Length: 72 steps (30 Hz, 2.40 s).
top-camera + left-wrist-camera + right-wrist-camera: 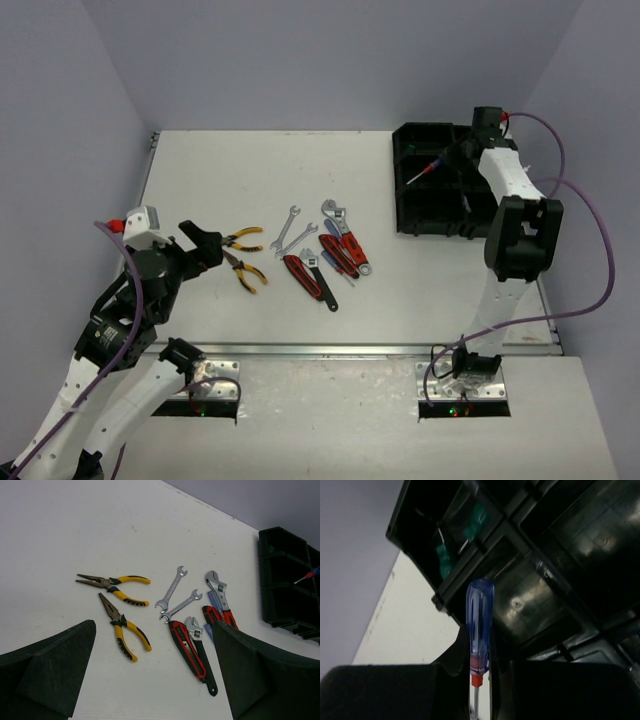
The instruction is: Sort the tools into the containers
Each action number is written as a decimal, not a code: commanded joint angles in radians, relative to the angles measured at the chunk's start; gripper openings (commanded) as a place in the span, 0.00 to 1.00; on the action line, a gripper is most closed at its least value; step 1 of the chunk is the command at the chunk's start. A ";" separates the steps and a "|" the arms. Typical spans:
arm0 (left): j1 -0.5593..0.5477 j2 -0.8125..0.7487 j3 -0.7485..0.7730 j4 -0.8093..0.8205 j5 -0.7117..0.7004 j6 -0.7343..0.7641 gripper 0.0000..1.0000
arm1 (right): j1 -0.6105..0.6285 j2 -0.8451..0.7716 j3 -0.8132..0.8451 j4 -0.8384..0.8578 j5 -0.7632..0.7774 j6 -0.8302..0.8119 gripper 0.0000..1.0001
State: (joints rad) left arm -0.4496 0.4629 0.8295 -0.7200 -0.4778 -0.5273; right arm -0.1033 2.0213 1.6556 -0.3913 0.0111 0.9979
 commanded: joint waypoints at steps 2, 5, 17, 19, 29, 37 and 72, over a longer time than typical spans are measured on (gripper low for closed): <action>0.011 -0.009 -0.004 0.050 0.015 0.021 1.00 | -0.069 0.133 0.320 -0.044 0.094 0.099 0.00; 0.011 0.000 -0.005 0.060 0.026 0.027 1.00 | -0.093 0.217 0.434 -0.082 0.097 0.097 0.00; 0.012 0.060 -0.001 0.068 0.056 0.044 1.00 | -0.078 0.069 0.067 0.157 0.095 0.234 0.00; 0.012 0.061 0.000 0.067 0.054 0.043 1.00 | -0.057 0.050 0.004 0.176 0.111 0.256 0.00; 0.012 -0.014 -0.007 0.068 0.041 0.036 1.00 | -0.007 0.031 -0.067 0.196 0.122 0.293 0.02; 0.012 -0.032 -0.009 0.067 0.038 0.035 1.00 | 0.001 -0.001 -0.072 0.153 0.135 0.299 0.56; 0.012 -0.021 -0.006 0.057 0.021 0.026 1.00 | 0.721 0.205 0.266 -0.319 0.184 -0.723 0.34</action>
State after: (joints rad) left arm -0.4496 0.4469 0.8219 -0.6975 -0.4507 -0.5018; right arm 0.6353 2.2201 1.9178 -0.7070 0.1320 0.3218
